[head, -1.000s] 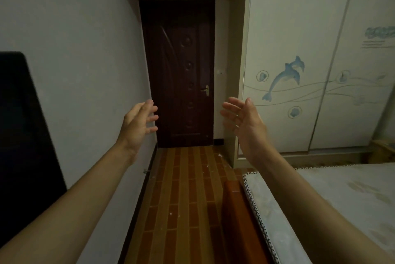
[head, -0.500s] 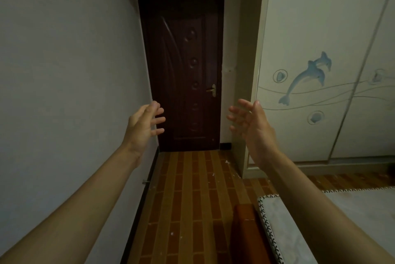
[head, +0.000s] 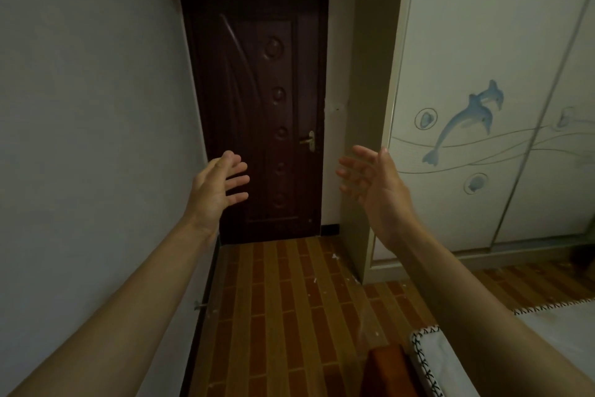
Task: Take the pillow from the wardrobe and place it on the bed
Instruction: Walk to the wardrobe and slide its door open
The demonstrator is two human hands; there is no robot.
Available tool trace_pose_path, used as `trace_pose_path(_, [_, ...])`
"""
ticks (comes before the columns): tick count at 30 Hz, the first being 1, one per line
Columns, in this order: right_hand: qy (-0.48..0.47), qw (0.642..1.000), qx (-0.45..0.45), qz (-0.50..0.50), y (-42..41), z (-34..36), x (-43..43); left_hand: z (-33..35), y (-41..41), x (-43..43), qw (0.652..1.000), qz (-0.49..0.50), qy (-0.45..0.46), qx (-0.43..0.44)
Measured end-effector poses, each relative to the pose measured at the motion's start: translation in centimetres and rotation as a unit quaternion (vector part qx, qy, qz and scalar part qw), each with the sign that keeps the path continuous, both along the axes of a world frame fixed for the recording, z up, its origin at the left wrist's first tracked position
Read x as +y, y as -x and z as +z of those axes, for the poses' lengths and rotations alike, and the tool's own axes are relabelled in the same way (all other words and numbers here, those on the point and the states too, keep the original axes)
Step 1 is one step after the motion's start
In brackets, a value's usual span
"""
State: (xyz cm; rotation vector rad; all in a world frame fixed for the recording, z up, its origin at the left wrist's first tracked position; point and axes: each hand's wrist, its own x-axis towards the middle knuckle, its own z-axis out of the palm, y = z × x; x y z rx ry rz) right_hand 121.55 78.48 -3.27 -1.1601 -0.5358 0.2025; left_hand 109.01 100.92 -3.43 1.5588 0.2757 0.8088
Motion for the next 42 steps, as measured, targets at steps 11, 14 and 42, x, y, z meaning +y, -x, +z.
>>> trace_pose_path(11, [0.002, 1.000, 0.008, -0.019, -12.8, -2.5, 9.0, -2.1, -12.7, 8.5, 0.999, -0.024, 0.008, 0.019])
trace_pose_path(14, [-0.002, 1.000, 0.006, -0.027, -17.7, -3.1, 11.0, -2.3, -17.6, 10.6, 0.999, -0.033, -0.006, 0.026])
trace_pose_path(42, [0.045, 0.957, -0.002, -0.288, -52.4, -2.1, 16.2, -1.8, -65.5, 18.6, 0.963, -0.269, 0.026, 0.012])
